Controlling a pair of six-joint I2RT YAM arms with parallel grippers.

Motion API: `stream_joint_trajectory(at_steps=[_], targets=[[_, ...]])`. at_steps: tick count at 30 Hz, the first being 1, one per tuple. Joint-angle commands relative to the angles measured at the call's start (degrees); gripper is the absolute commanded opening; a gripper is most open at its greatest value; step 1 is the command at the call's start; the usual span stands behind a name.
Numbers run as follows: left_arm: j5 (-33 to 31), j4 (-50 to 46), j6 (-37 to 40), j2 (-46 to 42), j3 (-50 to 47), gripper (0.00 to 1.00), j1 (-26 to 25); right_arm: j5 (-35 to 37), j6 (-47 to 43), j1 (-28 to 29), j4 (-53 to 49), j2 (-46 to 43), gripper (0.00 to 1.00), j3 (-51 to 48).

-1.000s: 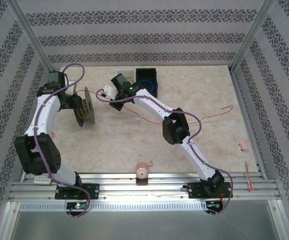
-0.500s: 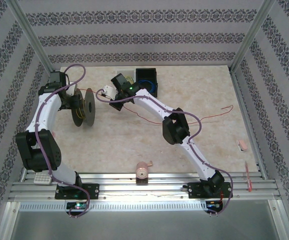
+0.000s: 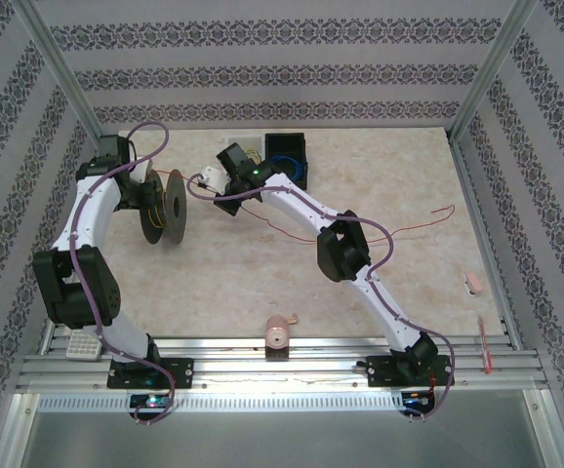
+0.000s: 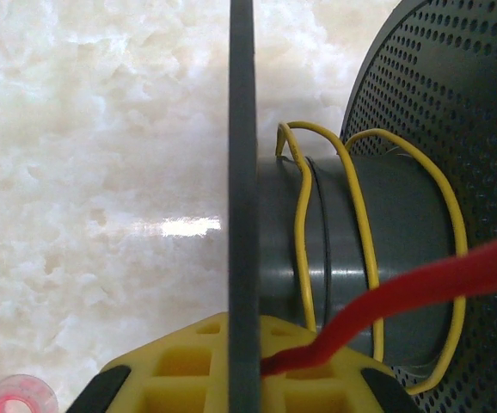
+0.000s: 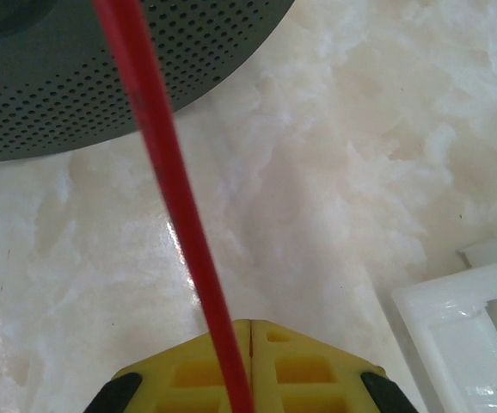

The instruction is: Wrap the cables

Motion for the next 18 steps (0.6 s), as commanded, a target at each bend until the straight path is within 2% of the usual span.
stream_joint_trajectory(at_steps=[1,5,18], targets=[[0.14,-1.27,0.71,0.76,2.21,0.26,0.42,1.69,-1.67,-0.5,-3.38,-0.53,0.0,0.84],[-0.14,-2.0,0.59,0.97,3.63,0.36,0.44,4.28,-3.18,-0.19,-4.8,-0.09,0.0,1.67],[-1.09,-2.32,0.71,1.03,5.85,0.37,0.77,6.94,-4.47,0.52,-5.9,0.43,0.0,2.58]])
